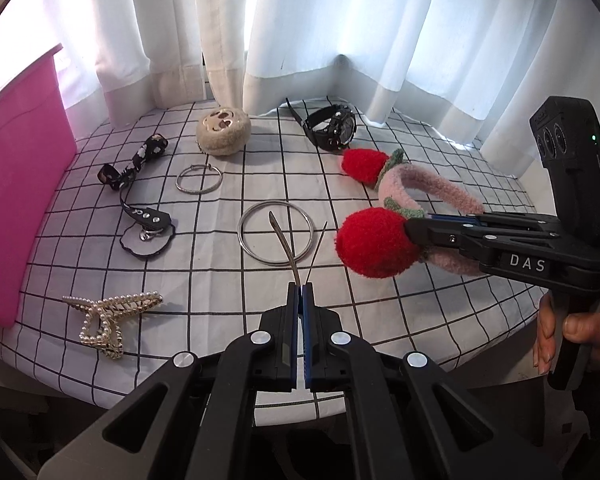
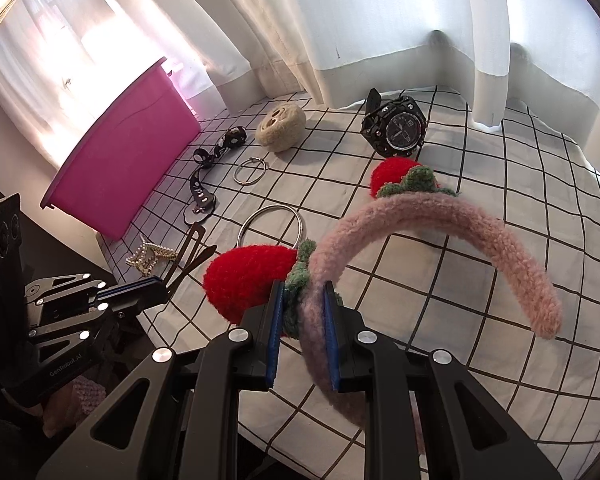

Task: Organize jewelry
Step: 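Close the right tool on the headband while the left tool grasps the hairpin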

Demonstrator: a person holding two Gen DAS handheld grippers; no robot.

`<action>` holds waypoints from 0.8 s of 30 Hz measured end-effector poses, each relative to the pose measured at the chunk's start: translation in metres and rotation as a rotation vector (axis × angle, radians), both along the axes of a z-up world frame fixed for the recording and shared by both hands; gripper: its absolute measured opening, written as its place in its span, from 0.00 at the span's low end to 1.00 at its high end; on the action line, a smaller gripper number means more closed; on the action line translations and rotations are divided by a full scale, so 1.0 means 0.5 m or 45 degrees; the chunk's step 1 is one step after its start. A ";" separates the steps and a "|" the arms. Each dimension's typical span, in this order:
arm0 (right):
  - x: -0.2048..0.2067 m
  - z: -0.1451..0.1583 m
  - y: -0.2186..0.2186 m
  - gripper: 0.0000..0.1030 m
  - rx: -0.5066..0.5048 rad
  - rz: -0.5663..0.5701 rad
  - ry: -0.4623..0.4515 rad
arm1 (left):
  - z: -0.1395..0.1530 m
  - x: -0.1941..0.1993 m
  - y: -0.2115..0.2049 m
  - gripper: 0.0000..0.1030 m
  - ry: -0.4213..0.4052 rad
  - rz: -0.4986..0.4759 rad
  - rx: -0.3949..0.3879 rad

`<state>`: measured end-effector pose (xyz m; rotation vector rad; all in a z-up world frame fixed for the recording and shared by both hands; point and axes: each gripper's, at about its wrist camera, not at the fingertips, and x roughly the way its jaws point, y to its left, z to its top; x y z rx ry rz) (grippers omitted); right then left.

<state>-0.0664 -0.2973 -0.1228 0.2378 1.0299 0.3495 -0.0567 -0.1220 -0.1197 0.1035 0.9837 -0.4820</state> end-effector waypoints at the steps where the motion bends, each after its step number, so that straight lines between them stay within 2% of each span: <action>1: -0.001 0.009 0.001 0.18 0.002 -0.001 -0.007 | 0.010 0.004 0.003 0.02 -0.011 0.004 -0.008; 14: 0.010 0.145 0.059 0.18 -0.006 0.004 -0.183 | 0.151 0.031 0.088 0.02 -0.189 0.081 -0.083; 19: 0.034 0.206 0.131 0.18 0.000 0.064 -0.271 | 0.203 0.042 0.152 0.02 -0.260 0.123 -0.097; 24: 0.077 0.271 0.228 0.18 0.025 0.161 -0.359 | 0.267 0.058 0.247 0.02 -0.355 0.223 -0.105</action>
